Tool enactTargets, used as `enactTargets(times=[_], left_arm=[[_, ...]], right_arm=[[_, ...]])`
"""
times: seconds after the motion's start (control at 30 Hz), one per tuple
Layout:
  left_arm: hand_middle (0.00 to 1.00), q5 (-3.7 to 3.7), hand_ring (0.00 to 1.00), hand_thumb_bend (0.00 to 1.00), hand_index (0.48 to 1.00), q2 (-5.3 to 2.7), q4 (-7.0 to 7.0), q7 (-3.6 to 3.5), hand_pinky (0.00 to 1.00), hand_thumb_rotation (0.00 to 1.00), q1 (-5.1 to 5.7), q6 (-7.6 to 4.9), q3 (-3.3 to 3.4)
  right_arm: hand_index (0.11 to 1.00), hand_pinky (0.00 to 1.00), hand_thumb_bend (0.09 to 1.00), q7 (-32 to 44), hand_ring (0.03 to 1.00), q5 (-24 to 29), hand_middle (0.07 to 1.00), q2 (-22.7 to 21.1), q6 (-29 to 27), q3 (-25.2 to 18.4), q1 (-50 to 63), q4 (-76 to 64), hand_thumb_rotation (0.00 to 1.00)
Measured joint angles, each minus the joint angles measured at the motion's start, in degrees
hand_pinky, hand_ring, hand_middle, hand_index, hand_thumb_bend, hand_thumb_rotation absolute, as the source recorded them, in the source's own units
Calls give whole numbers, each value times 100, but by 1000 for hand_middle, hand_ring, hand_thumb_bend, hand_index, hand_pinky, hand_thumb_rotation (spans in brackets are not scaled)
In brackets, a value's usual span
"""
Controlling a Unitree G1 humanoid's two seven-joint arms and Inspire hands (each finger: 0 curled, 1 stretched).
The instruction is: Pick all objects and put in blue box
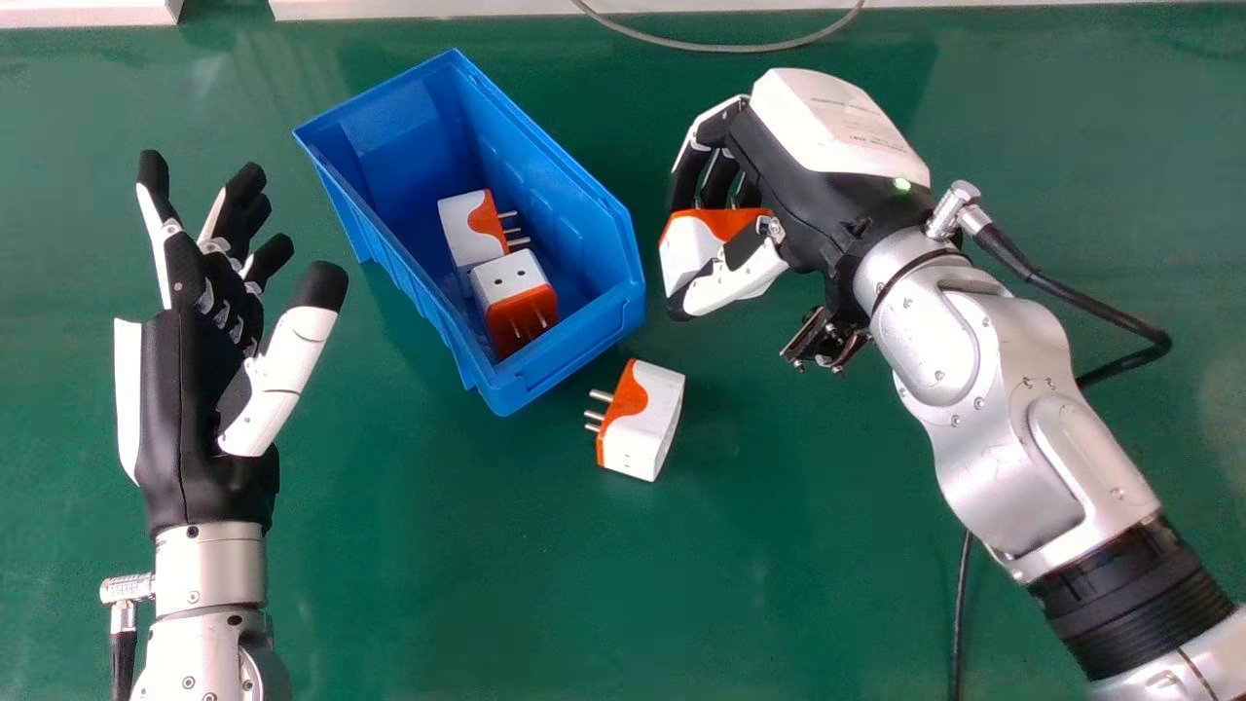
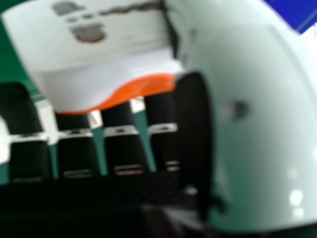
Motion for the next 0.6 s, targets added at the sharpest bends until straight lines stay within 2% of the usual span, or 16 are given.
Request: enactTargets(times=[0.13,0.23,0.3,0.43,0.6], left_arm=[[920,-14,931,822,914,0,0,-4,884,564,3,-9,1],[919,12,931,822,914,5,0,6,884,565,13,-14,5],[918,88,929,816,913,10,0,36,882,564,20,-23,7],[910,231,917,813,907,14,-1,163,860,578,22,-42,6],[909,239,918,816,906,14,-9,170,861,579,27,-52,-2]], right_arm=[[517,324,498,-105,429,4,501,2,-81,-2,4,-1,0],[518,326,498,-297,429,42,500,33,-304,-48,57,-91,0],[520,333,498,-396,429,43,496,126,-360,-49,87,-235,0],[545,317,494,-595,417,21,489,440,-483,-4,32,-435,0],[542,323,496,-813,418,22,484,829,-793,123,-418,59,0]])
